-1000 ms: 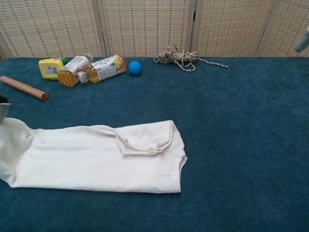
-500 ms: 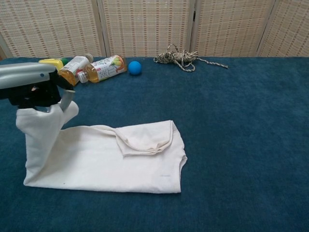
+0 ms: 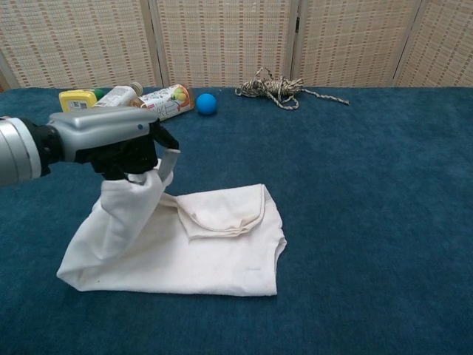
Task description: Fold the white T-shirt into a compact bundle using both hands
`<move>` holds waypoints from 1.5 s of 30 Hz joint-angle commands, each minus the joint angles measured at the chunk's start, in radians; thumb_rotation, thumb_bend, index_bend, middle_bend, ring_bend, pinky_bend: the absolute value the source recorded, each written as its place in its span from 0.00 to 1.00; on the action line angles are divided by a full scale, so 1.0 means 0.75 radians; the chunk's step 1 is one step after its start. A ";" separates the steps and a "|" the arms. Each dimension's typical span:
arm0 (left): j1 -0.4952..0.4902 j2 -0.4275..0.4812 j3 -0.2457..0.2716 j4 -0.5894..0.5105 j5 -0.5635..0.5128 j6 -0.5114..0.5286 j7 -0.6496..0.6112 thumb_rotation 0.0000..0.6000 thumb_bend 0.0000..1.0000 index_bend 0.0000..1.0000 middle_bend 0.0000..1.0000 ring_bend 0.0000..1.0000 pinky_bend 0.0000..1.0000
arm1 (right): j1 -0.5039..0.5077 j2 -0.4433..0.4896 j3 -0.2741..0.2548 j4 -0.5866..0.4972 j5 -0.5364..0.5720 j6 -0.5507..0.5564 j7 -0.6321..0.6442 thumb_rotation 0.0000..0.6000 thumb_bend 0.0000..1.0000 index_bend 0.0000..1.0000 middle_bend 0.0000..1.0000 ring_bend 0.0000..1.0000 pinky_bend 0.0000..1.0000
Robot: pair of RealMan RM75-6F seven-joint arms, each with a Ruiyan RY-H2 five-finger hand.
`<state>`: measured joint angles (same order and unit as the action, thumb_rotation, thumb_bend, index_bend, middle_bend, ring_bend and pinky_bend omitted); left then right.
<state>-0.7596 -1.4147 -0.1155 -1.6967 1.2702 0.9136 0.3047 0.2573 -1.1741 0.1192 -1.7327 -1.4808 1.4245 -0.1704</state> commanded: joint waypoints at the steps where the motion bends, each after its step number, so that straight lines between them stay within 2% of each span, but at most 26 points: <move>1: -0.026 -0.059 -0.011 0.018 -0.027 0.005 0.061 1.00 0.59 0.67 0.94 0.86 0.93 | -0.003 0.003 0.001 0.001 0.005 0.000 0.001 1.00 0.33 0.36 0.95 0.93 1.00; 14: -0.103 -0.248 -0.022 0.081 -0.099 0.006 0.243 1.00 0.59 0.67 0.94 0.86 0.93 | -0.018 0.013 0.006 0.003 0.017 0.006 0.003 1.00 0.33 0.36 0.95 0.93 1.00; 27: -0.158 -0.366 -0.025 0.143 -0.163 -0.001 0.322 1.00 0.59 0.65 0.94 0.86 0.93 | -0.027 0.017 0.009 0.014 0.025 0.006 0.012 1.00 0.33 0.36 0.95 0.93 1.00; 33: -0.168 -0.400 -0.013 0.170 -0.197 0.010 0.375 1.00 0.58 0.49 0.94 0.85 0.93 | -0.031 0.016 0.009 0.021 0.027 0.004 0.019 1.00 0.33 0.36 0.95 0.93 1.00; 39: -0.170 -0.409 -0.005 0.158 -0.223 0.020 0.402 1.00 0.41 0.28 0.94 0.85 0.93 | -0.030 0.015 0.012 0.026 0.028 0.001 0.023 1.00 0.33 0.36 0.95 0.93 1.00; 45: -0.166 -0.413 -0.004 0.132 -0.214 0.046 0.398 1.00 0.36 0.17 0.93 0.85 0.93 | -0.033 0.017 0.014 0.027 0.031 0.002 0.024 1.00 0.33 0.36 0.95 0.93 1.00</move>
<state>-0.8859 -1.7225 -0.1191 -1.5954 1.1033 0.9411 0.6046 0.2322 -1.1615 0.1295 -1.7126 -1.4575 1.4261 -0.1524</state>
